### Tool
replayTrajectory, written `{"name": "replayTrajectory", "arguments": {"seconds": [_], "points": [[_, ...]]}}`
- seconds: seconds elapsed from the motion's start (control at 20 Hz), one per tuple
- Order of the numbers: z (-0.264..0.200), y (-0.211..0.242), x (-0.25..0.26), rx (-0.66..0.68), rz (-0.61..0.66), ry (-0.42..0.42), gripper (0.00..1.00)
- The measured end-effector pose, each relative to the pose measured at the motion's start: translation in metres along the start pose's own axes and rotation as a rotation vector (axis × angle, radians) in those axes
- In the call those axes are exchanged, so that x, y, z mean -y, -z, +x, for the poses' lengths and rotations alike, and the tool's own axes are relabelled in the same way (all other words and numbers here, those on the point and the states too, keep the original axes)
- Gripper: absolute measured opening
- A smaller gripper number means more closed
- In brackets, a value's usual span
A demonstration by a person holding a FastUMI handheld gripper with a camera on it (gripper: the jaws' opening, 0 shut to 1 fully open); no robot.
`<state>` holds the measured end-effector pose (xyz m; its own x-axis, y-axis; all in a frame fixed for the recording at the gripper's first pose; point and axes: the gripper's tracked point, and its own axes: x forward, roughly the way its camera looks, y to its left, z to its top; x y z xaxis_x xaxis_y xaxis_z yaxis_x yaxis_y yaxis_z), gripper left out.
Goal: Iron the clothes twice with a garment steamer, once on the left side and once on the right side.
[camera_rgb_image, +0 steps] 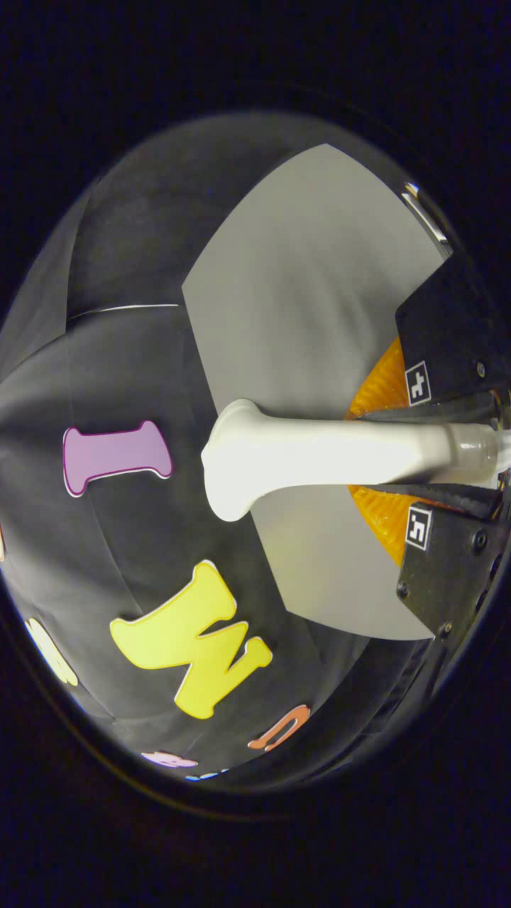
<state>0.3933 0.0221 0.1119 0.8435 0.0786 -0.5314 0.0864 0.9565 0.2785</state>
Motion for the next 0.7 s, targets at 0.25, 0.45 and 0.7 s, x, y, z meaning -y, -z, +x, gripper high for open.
{"name": "replayTrajectory", "arguments": {"seconds": [0.25,0.45,0.7], "points": [[-0.022,-0.013,0.003,0.131,0.031,-0.013,0.33],[-0.074,-0.015,-0.021,0.272,0.023,-0.053,0.33],[-0.140,0.020,-0.047,0.405,0.008,-0.065,0.32]]}}
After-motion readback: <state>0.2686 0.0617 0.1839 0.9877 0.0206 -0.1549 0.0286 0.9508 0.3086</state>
